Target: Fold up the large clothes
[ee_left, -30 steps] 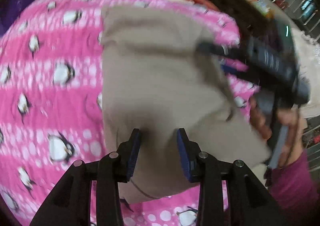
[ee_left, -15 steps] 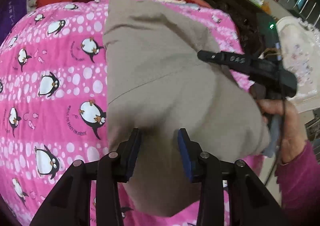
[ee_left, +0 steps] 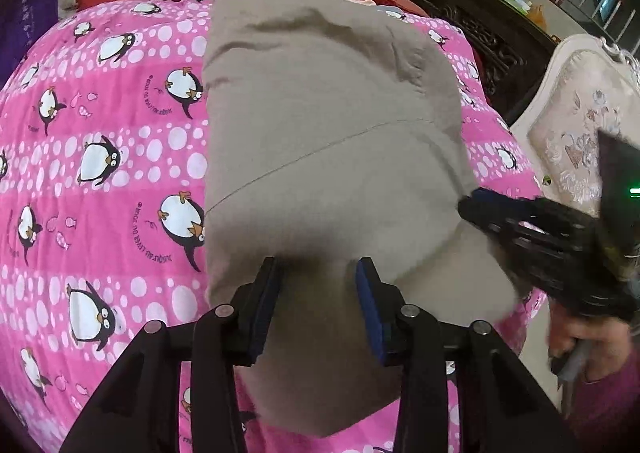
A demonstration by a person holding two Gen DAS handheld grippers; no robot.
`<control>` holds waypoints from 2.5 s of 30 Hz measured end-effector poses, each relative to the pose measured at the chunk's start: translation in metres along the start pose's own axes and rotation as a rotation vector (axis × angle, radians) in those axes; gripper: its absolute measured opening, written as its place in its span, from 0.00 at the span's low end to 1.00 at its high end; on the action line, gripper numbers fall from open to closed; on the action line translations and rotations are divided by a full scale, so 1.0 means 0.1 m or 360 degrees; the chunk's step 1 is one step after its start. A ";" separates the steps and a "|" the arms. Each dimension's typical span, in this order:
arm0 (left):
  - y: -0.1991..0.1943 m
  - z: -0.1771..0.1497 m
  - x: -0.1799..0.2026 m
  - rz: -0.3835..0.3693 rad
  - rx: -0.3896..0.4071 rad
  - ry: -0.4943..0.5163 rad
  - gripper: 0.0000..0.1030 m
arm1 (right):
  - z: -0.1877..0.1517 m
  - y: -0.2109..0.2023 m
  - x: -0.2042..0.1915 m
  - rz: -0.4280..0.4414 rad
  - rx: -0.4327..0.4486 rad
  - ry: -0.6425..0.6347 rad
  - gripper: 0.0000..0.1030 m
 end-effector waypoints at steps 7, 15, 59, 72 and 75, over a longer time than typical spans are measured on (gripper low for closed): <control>-0.12 0.02 0.05 0.0042 0.0024 0.0025 0.27 | 0.01 -0.10 0.26 0.0120 0.0094 0.0332 0.24; -0.04 0.03 0.02 0.0070 0.0000 -0.0013 0.27 | 0.38 -0.07 -0.03 0.0089 0.0167 0.0261 0.43; -0.38 0.43 -0.62 -0.0440 0.0124 -0.0237 0.18 | 0.43 0.32 0.18 0.0913 0.0090 0.0586 0.26; -0.36 -0.26 -1.35 0.0076 -0.0058 -0.0450 0.40 | 0.06 0.68 -0.70 0.0851 -0.0145 0.0672 0.55; -0.56 -0.23 -1.28 0.0119 0.0013 -0.0425 0.40 | 0.22 0.27 -0.71 0.0692 0.0012 0.0538 0.55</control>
Point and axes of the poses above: each gripper's, at about its wrist camera, not at the fingertips, and y roughly the way its jaws point, x to its right, z to its top, the point moved 3 cm from there along y, roughly the way its jaws point, and after that the axes turned 1 degree about -y, right-handed, at the moved point
